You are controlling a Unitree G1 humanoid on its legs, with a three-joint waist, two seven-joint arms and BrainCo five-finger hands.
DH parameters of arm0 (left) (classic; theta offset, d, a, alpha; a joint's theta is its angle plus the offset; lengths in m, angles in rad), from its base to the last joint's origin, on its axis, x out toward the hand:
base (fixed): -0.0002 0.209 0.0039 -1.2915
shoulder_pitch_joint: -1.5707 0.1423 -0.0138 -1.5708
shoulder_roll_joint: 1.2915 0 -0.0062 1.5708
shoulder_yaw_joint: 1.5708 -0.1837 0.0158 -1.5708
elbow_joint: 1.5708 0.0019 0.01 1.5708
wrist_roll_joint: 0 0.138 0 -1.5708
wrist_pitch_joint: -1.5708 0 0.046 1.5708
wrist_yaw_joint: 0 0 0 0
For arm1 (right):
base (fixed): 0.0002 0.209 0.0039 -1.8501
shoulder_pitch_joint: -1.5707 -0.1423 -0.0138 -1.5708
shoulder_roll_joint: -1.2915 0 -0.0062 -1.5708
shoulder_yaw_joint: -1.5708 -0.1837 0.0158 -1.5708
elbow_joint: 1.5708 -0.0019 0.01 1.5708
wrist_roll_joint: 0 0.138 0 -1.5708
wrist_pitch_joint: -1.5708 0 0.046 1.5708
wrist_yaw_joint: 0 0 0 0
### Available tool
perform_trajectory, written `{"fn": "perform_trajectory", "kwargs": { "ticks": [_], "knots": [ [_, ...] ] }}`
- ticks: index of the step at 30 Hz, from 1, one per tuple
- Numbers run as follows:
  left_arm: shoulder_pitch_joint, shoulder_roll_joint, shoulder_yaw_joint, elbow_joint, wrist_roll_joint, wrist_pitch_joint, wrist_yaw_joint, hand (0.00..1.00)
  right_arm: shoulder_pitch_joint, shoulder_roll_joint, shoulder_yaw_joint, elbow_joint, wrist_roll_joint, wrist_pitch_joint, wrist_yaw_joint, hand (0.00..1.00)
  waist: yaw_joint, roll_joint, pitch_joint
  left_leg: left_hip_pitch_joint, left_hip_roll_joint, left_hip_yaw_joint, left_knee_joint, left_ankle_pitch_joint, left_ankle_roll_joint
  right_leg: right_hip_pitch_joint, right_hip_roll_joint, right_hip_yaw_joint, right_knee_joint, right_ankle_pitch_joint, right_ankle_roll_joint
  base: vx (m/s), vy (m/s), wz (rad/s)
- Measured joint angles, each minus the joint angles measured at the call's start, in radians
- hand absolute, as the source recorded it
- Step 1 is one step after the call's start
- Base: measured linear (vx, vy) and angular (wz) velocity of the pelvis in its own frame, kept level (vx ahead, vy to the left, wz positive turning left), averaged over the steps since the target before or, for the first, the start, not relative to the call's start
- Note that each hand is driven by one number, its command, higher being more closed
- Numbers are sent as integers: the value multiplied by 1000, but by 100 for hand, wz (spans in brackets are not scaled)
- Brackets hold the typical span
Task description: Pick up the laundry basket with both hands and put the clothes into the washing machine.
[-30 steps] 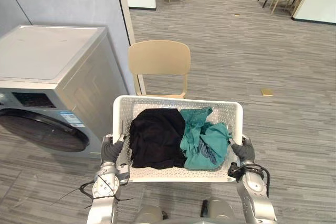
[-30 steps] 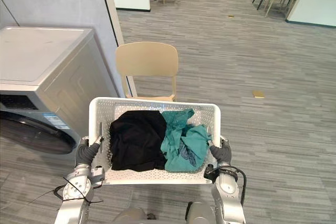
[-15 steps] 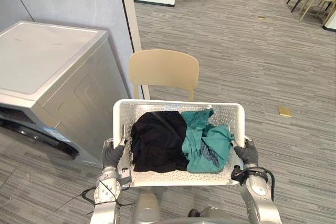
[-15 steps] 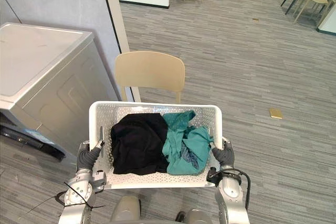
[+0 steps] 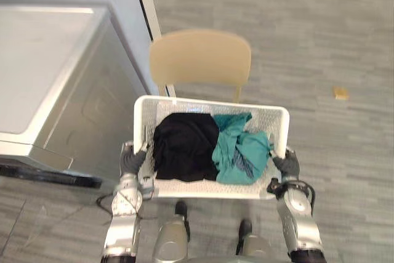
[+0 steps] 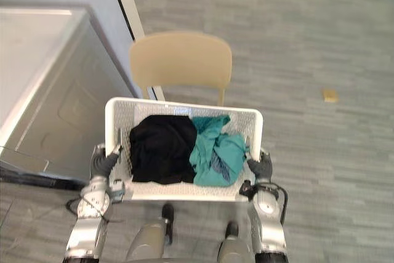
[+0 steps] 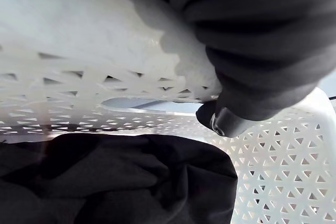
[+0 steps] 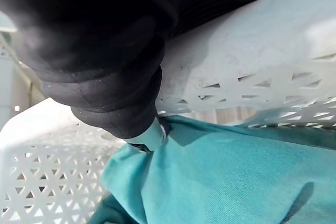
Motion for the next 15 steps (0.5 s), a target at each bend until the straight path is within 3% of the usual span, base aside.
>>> {"fn": "perform_trajectory", "kwargs": {
  "ticks": [6, 15],
  "knots": [
    [-254, 44, 1, 75, 0, 1, 50, 100, -208, -46, -30, 10, 0, 1, -72, 100, -23, -20, 144, -153, -3, -8, -4, 65, 24, -148, 2, -5, -3, 52, 7, -92, 30, 4],
    [-502, 135, -12, 280, 0, 7, 84, 100, -348, -68, -27, 111, 33, -3, -121, 100, -25, -38, 168, -217, -2, -22, -33, 83, 20, -195, 20, -3, -70, 92, 1, 30, -13, -1]
  ]
}}
